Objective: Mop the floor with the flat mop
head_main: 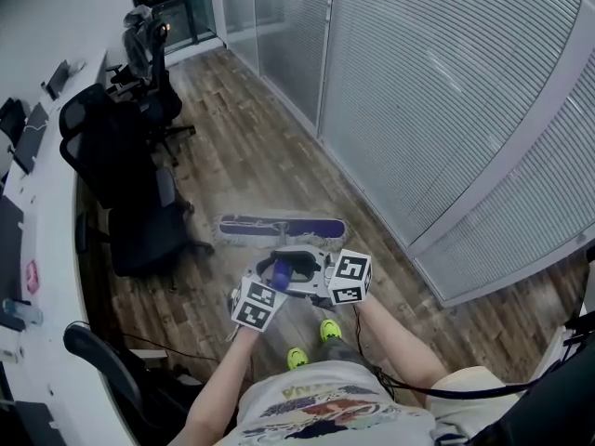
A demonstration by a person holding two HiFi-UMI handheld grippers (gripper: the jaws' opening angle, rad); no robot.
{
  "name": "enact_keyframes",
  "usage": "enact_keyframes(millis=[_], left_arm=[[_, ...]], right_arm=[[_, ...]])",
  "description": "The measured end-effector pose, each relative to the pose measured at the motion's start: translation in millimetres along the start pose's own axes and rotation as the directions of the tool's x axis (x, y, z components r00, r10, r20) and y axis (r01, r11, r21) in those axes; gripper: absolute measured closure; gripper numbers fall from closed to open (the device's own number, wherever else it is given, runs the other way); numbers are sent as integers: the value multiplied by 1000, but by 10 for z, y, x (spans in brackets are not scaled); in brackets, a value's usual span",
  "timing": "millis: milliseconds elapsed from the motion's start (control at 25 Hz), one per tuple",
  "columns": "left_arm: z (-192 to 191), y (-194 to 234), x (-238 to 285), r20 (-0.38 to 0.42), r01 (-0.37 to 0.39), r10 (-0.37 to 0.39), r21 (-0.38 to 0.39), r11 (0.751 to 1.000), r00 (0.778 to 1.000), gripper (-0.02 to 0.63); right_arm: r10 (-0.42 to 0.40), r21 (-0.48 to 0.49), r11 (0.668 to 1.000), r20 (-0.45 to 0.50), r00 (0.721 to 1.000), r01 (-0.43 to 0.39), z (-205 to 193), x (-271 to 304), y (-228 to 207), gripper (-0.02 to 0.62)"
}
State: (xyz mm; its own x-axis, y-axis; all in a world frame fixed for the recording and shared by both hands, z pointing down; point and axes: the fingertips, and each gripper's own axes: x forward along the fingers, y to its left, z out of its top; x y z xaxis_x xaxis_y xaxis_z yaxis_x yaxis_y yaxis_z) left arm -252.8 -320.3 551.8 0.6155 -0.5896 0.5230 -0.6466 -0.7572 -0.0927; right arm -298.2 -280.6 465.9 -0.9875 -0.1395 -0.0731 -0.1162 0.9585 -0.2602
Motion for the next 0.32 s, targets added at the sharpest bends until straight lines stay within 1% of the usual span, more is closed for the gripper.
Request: enact_keyframes(millis=[320], left_arm=[[24, 1, 16, -5, 12, -12, 21, 1000, 1000, 486]], right_arm=[[-15, 0, 1000, 7, 1000, 15, 31, -17, -16, 337]])
